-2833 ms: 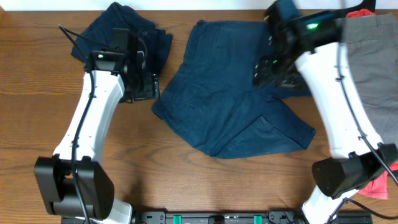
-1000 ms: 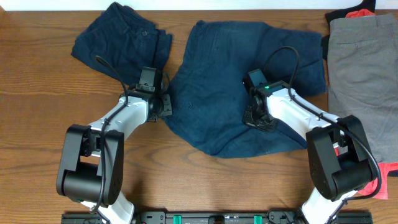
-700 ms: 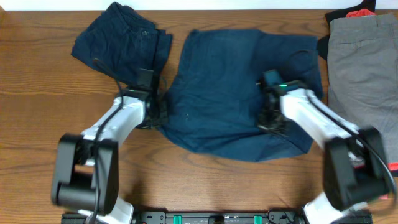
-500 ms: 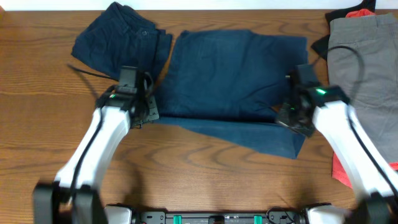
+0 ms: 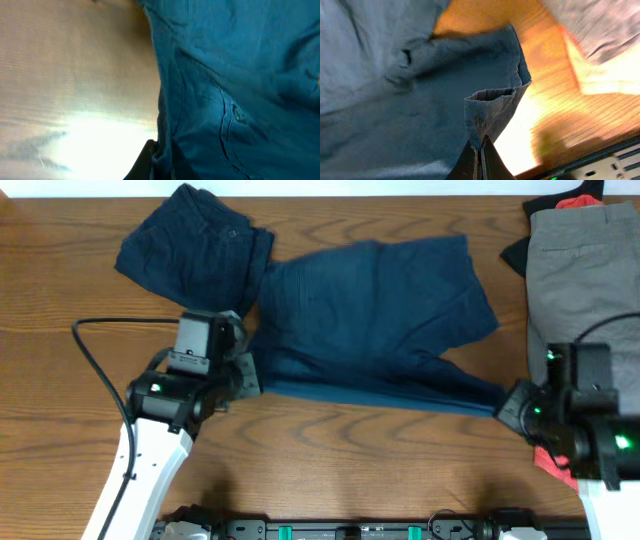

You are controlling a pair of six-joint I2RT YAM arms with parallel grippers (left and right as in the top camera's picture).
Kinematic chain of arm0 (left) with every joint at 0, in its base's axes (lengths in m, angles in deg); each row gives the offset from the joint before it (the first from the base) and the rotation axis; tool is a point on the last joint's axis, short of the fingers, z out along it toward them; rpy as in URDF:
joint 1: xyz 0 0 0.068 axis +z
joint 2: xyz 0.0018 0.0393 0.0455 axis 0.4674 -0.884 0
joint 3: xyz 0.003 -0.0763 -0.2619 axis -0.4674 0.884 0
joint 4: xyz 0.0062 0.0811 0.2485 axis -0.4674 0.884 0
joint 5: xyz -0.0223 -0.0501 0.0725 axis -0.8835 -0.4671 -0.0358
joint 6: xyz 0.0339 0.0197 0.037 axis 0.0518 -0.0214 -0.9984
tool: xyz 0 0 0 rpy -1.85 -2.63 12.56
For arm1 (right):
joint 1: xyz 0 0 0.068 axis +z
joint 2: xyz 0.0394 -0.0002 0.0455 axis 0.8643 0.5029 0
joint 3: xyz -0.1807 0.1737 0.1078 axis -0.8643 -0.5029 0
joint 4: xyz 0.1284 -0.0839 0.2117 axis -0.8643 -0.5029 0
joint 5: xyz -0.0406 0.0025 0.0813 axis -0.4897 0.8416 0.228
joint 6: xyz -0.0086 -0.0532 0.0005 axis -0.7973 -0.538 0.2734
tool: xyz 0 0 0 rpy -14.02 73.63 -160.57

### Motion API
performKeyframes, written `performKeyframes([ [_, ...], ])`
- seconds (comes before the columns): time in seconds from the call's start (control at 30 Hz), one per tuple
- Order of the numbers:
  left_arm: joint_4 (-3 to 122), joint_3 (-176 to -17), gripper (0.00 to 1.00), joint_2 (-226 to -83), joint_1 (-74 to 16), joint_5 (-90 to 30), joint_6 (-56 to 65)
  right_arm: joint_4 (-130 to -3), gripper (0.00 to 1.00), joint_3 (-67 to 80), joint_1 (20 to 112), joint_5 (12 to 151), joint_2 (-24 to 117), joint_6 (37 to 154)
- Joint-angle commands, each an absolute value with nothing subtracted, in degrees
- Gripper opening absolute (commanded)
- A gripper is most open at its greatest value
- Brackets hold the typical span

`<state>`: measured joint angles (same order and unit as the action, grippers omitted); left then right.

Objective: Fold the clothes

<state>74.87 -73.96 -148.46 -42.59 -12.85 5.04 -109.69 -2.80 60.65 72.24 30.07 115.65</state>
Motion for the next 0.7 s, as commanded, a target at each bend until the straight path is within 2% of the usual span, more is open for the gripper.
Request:
performKeyframes([
  [0.0,76.9,-74.99,0.06,-147.85,-44.01,-8.02,7.24,-109.34,0.01,1.97,58.88,62.69,29.05,111.74],
  [0.17,77.91,-74.96,0.06,-147.89,-44.99,-6.99,9.3,-102.76,0.01,4.26,58.9,62.53,32.78,108.5],
  [0.3,74.54,-74.96,0.06,-148.27,-44.99,-0.04,10.52,-93.86,0.01,4.26,58.88,62.51,40.04,104.94],
  [0.67,45.19,-74.96,0.06,-161.95,-44.97,10.74,6.59,-66.58,0.01,4.26,58.59,63.06,61.33,99.74],
])
